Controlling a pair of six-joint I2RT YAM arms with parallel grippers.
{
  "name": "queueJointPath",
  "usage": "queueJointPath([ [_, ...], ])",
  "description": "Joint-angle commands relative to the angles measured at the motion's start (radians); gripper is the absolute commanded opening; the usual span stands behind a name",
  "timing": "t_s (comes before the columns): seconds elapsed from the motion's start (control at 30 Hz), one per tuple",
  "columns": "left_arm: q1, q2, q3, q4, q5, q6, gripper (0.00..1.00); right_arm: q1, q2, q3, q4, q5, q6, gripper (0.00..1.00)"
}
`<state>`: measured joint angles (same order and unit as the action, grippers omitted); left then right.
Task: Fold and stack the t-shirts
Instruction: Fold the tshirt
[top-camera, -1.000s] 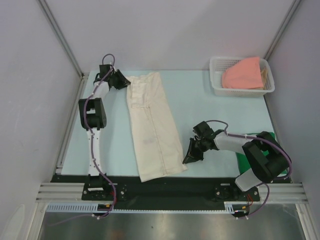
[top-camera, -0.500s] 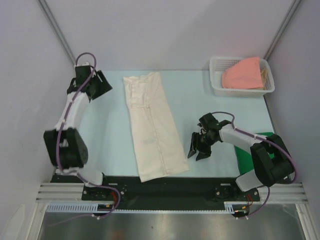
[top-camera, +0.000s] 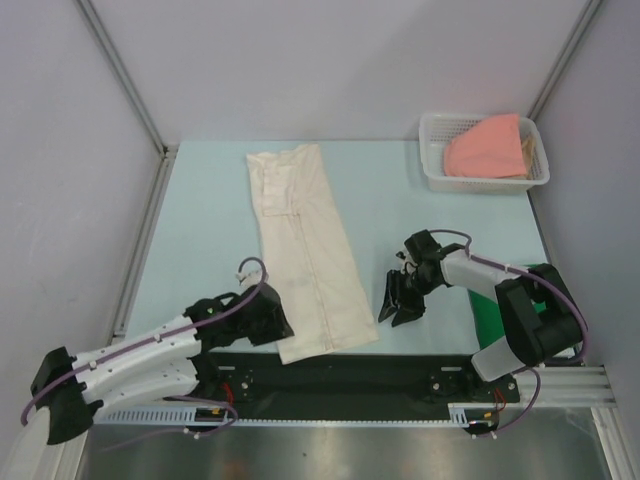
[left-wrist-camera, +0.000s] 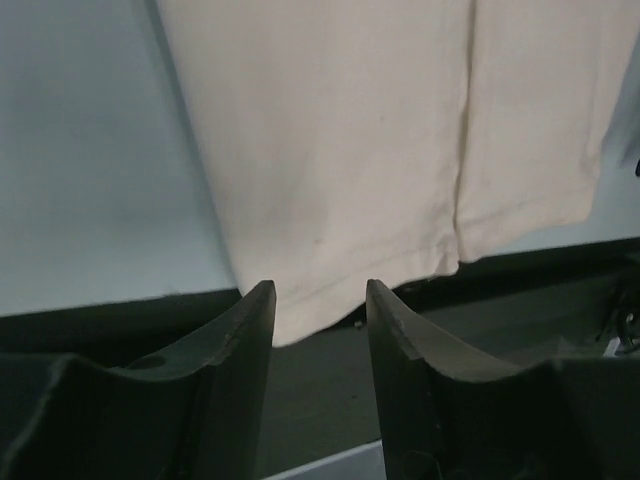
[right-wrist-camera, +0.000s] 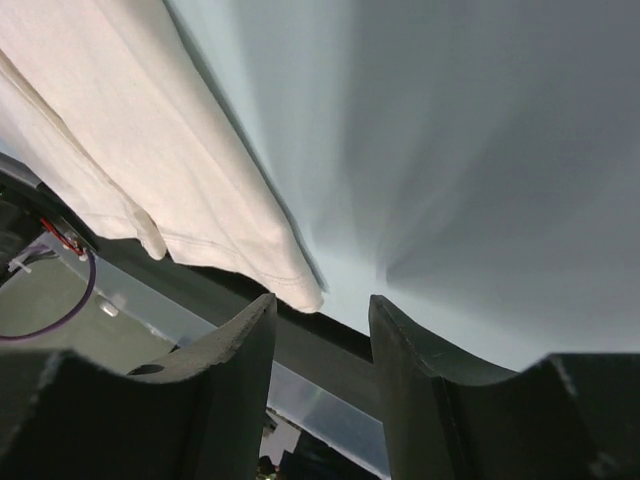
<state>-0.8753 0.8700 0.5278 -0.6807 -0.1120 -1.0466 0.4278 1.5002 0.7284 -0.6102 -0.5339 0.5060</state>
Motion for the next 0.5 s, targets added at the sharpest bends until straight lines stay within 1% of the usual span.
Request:
queueJointPath([
  [0.0,-0.157,-0.032,-0.046,-0.014,-0.109,-0.352,0.48,-0.012,0.017,0.003,0.015,-0.055,-0.047,0.48],
  [0.07,-0.232,0.003,-0.052,-0.037,-0.132,-0.414,0.49,-0.020,0.014,-0.007,0.018,-0.058,-0.064,0.49],
  [0.1,-0.243,0.010,-0.048,-0.048,-0.144,-0.432,0.49,-0.021,0.012,-0.009,0.018,-0.060,-0.070,0.49],
  [0.17,-0.246,0.011,-0.025,-0.075,-0.172,-0.435,0.49,-0.029,0.015,-0.007,0.007,-0.058,-0.086,0.49],
  [0.2,-0.246,-0.005,-0.017,-0.135,-0.181,-0.457,0.48,-0.032,0.014,-0.015,0.007,-0.066,-0.090,0.49],
  [0.3,-0.246,-0.040,-0.023,-0.195,-0.167,-0.509,0.46,-0.041,0.011,-0.024,0.018,-0.080,-0.096,0.50],
  [0.37,-0.246,-0.071,-0.092,-0.160,-0.131,-0.523,0.45,-0.047,0.020,-0.018,0.020,-0.087,-0.098,0.50],
  [0.4,-0.246,-0.077,-0.116,-0.143,-0.095,-0.555,0.44,-0.049,0.023,-0.017,0.021,-0.092,-0.098,0.50],
  [0.43,-0.246,-0.094,-0.162,-0.064,-0.084,-0.553,0.44,-0.050,0.025,-0.014,0.023,-0.092,-0.101,0.50],
  [0.47,-0.246,-0.100,-0.182,-0.022,-0.072,-0.544,0.44,-0.050,0.029,-0.011,0.024,-0.095,-0.101,0.50],
])
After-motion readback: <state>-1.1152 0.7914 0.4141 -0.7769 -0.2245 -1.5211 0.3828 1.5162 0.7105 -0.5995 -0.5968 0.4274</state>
